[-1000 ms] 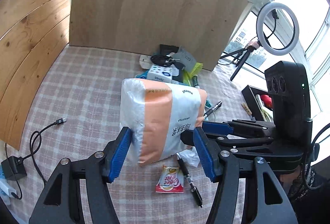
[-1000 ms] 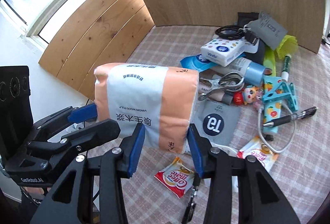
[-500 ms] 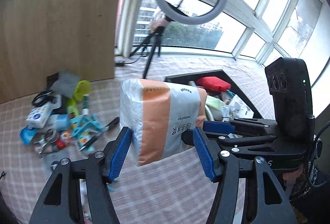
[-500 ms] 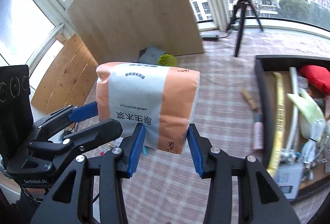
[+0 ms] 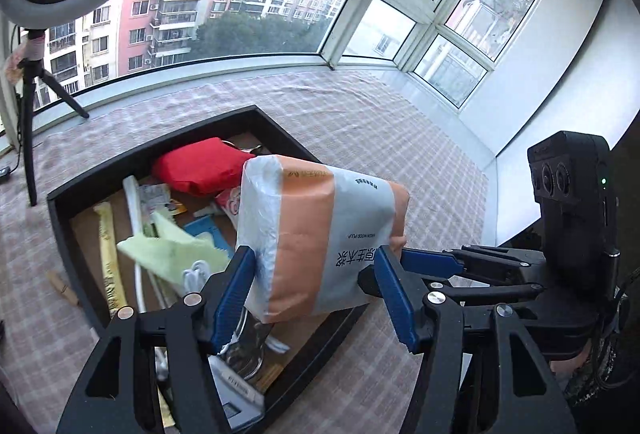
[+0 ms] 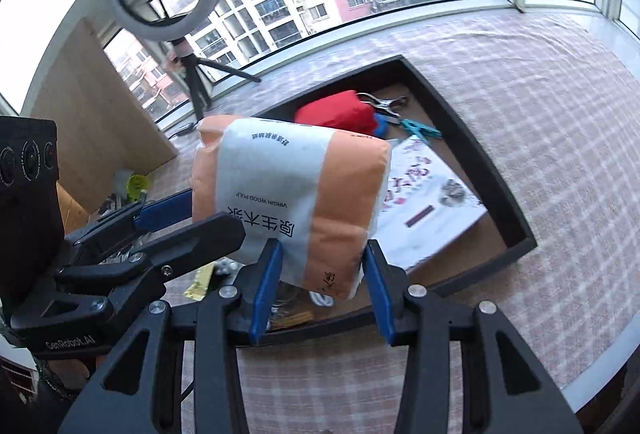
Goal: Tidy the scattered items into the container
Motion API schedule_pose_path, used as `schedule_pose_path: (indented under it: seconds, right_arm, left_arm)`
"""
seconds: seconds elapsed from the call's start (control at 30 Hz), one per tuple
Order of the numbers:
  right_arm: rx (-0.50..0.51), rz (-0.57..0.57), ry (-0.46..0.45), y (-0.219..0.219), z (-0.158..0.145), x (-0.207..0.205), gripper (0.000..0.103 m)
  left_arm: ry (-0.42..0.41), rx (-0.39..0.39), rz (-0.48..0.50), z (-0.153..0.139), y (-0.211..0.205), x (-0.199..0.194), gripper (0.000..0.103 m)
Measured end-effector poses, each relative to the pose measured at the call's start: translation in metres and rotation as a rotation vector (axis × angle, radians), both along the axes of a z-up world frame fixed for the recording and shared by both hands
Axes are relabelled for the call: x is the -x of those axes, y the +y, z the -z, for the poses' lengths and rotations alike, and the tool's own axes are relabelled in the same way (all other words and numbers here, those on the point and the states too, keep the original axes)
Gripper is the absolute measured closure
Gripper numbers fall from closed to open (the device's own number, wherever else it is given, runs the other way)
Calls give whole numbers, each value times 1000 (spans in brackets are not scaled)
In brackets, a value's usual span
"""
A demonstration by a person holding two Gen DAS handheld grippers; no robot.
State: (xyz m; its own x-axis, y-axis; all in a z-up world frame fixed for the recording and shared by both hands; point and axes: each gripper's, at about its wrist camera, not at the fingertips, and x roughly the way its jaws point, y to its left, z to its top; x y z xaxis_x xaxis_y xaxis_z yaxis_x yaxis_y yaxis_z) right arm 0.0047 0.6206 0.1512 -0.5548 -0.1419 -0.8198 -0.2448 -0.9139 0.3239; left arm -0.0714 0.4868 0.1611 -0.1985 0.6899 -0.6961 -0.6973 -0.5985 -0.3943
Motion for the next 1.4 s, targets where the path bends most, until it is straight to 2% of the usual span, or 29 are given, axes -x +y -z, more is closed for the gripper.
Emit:
schedule_pose_path:
  seconds: [0.03, 0.13, 0.23, 0.43, 0.53, 0.73, 1.0, 1.4]
  right_arm:
    - [-15, 16, -10, 8, 3, 1, 61]
    - [-104, 73, -25, 22, 5, 1, 61]
    - [-136, 72, 27, 23, -6, -4, 61]
    - [-142, 3, 80, -2, -20, 7, 61]
    - [-135, -42, 96, -22, -23, 17, 61]
    - [-114, -125, 115, -69, -28, 39, 61]
    - [-106, -214, 116, -137, -27, 61, 61]
    - [-99, -347, 135, -250, -32, 89, 60]
  left_arm:
    - [-1, 9, 2, 5, 10, 3, 44]
    - [-19, 103, -31, 18, 27, 10, 45]
    - [-17, 102, -69, 17, 16, 10, 45]
    - [66, 131, -144, -7, -22, 10, 45]
    - [125, 155, -189, -22, -47, 9, 45]
    - [185, 162, -287, -44, -106, 11, 45]
    - [186, 183, -374, -44, -185, 15, 45]
    - [158, 255, -577, -36, -325, 19, 42]
